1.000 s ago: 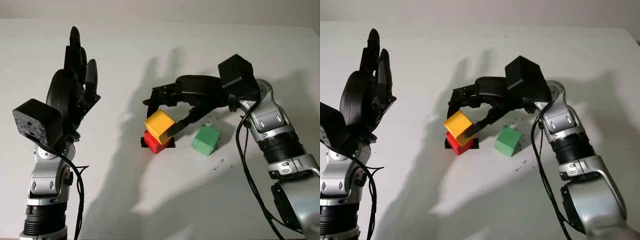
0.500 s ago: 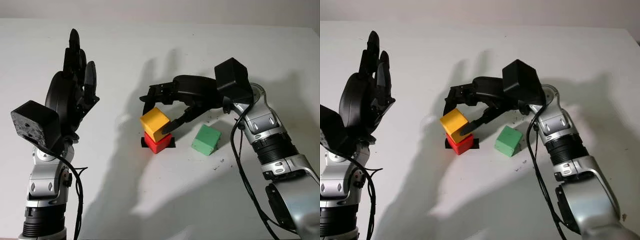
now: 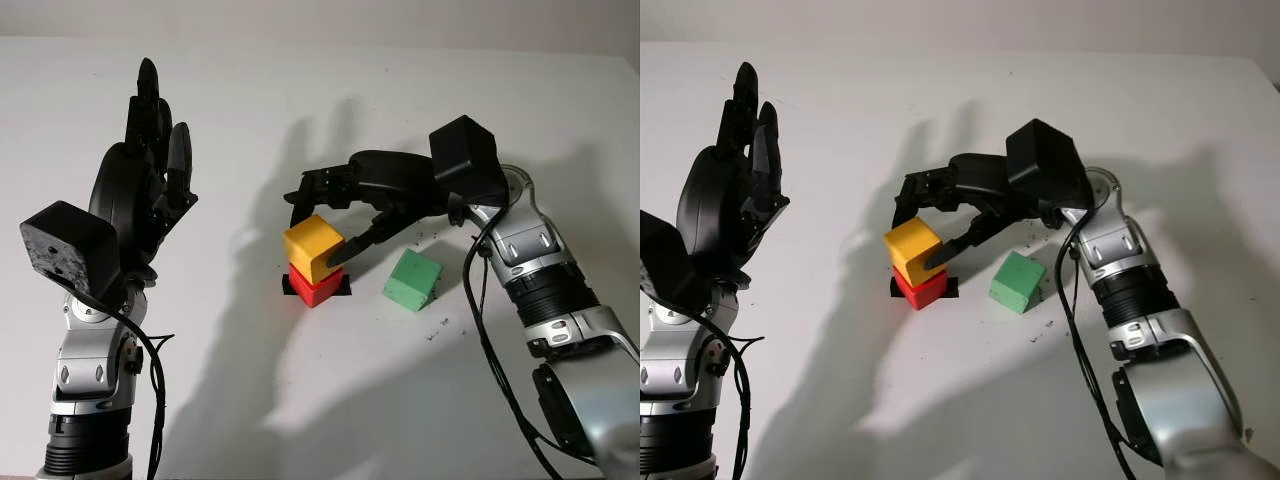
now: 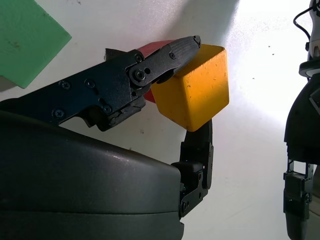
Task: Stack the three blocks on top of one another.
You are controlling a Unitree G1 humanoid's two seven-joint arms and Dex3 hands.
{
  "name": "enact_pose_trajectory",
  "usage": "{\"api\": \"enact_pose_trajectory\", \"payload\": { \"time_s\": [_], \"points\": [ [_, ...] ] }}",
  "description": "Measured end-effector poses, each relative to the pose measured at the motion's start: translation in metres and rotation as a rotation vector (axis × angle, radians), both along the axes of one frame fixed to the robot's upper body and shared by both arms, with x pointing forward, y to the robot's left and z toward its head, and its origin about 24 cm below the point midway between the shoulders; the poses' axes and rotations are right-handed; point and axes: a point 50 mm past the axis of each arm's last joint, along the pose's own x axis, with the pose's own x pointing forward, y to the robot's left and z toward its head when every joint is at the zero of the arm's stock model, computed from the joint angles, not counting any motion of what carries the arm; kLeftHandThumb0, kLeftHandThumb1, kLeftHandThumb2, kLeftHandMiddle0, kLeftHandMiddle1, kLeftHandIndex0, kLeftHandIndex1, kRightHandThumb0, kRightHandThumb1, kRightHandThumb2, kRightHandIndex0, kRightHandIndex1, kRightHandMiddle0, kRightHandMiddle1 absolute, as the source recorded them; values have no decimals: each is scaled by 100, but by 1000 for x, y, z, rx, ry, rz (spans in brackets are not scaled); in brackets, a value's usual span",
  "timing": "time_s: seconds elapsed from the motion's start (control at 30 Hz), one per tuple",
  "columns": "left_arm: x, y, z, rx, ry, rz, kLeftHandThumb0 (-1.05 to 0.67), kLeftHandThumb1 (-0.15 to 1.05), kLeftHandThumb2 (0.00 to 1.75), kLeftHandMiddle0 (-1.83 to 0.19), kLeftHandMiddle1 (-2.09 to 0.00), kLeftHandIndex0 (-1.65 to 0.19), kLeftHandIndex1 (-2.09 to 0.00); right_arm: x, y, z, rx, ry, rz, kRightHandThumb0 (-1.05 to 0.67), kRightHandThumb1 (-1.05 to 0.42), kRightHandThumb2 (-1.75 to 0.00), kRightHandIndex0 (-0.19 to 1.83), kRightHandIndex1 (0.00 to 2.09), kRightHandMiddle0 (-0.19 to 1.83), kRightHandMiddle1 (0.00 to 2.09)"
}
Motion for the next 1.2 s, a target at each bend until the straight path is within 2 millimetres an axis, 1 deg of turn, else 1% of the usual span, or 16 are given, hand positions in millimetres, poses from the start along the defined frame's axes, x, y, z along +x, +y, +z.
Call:
{"api": "enact_pose_trajectory", "payload": {
  "time_s": [0.23, 0.5, 0.57, 0.67, 0.73, 0.83, 1.07, 1.17, 1.2],
  "points": [
    [0, 0, 0, -1, 4, 0, -82, 105, 68, 19, 0, 19, 0, 0, -6, 1, -39, 6, -6, -51, -93, -4, 14, 5, 35, 151],
    [0, 0, -1, 4, 9, 3, -82, 105, 66, 19, 0, 19, 0, 0, -9, 0, -75, 71, 8, -61, -83, -4, 4, 2, 16, 123],
    [0, 0, -1, 4, 9, 3, -82, 105, 66, 19, 0, 19, 0, -1, -10, -1, -97, 79, 20, -64, -81, -5, -1, 2, 10, 109],
    [0, 0, -1, 4, 9, 3, -83, 105, 65, 19, 0, 19, 0, -2, -10, -2, -119, 83, 35, -68, -81, -6, -7, 3, 7, 86],
    [0, 0, -1, 4, 10, 3, -83, 105, 65, 19, 0, 19, 0, -3, -9, -1, -129, 70, 48, -69, -82, -6, -8, 4, 10, 81],
    [0, 0, -1, 5, 10, 3, -82, 105, 65, 19, 0, 19, 0, -4, -6, 3, -131, 46, 64, -69, -83, -6, -10, 4, 13, 81],
    [0, 0, -1, 11, 13, 7, -83, 105, 65, 19, 0, 19, 0, -10, 1, 10, -131, -1, 84, -76, -86, -6, -19, 0, -4, 69],
    [0, 0, -1, 17, 13, 11, -83, 105, 65, 19, 0, 19, 0, -13, 3, 10, -149, -31, 87, -79, -88, -6, -19, 0, -14, 58],
    [0, 0, -1, 20, 14, 12, -83, 105, 65, 19, 0, 19, 0, -14, 4, 10, -153, -43, 91, -81, -90, -6, -19, 0, -17, 48]
  ]
}}
